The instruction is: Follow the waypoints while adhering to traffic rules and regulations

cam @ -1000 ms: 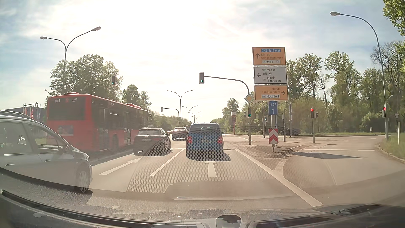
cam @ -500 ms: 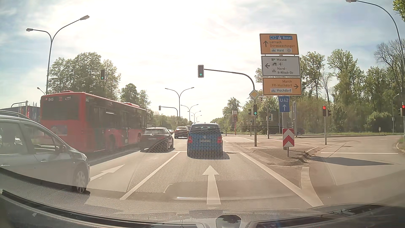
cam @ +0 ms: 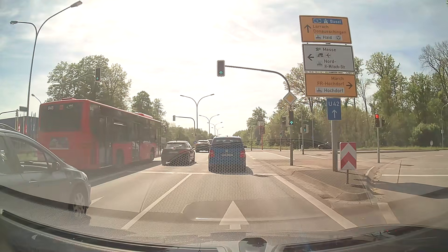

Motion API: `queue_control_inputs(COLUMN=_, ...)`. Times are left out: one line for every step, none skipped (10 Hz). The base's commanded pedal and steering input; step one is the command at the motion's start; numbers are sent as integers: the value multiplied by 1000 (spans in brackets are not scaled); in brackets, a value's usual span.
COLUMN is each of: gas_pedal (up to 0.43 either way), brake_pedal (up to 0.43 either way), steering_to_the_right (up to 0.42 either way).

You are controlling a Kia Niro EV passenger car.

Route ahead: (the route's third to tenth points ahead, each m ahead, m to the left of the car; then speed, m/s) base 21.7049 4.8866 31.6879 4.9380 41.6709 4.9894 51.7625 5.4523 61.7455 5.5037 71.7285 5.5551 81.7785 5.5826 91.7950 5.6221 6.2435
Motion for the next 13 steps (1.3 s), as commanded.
queue_control_inputs(gas_pedal=197, brake_pedal=0, steering_to_the_right=-4)
queue_control_inputs(gas_pedal=197, brake_pedal=0, steering_to_the_right=-4)
queue_control_inputs(gas_pedal=197, brake_pedal=0, steering_to_the_right=-4)
queue_control_inputs(gas_pedal=197, brake_pedal=0, steering_to_the_right=-4)
queue_control_inputs(gas_pedal=197, brake_pedal=0, steering_to_the_right=-4)
queue_control_inputs(gas_pedal=197, brake_pedal=0, steering_to_the_right=-4)
queue_control_inputs(gas_pedal=197, brake_pedal=0, steering_to_the_right=-4)
queue_control_inputs(gas_pedal=197, brake_pedal=0, steering_to_the_right=-4)
queue_control_inputs(gas_pedal=197, brake_pedal=0, steering_to_the_right=-3)
queue_control_inputs(gas_pedal=197, brake_pedal=0, steering_to_the_right=-2)
queue_control_inputs(gas_pedal=197, brake_pedal=0, steering_to_the_right=-2)
queue_control_inputs(gas_pedal=197, brake_pedal=0, steering_to_the_right=-3)
queue_control_inputs(gas_pedal=197, brake_pedal=0, steering_to_the_right=-2)
